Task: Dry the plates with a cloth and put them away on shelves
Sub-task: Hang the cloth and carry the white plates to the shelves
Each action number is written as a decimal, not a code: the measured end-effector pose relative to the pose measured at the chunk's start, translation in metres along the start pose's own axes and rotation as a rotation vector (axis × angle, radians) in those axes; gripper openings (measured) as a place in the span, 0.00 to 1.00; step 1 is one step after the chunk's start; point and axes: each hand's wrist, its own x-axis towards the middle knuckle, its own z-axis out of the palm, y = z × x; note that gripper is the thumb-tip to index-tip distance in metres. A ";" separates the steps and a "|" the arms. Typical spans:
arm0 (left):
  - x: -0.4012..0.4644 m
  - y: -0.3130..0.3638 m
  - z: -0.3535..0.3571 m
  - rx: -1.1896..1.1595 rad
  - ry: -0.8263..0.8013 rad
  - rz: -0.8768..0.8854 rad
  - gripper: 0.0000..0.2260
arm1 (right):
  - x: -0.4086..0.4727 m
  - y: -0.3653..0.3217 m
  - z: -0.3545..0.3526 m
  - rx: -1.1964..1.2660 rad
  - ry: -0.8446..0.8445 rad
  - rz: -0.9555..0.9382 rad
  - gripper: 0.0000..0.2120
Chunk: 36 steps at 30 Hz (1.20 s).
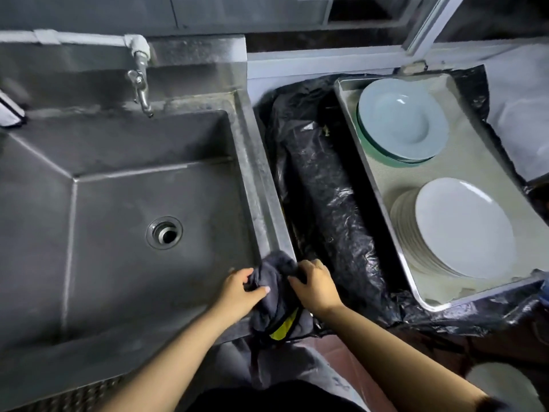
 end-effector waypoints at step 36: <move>0.033 0.085 -0.238 0.292 -0.156 0.456 0.17 | 0.033 -0.182 -0.207 0.427 0.155 -0.521 0.12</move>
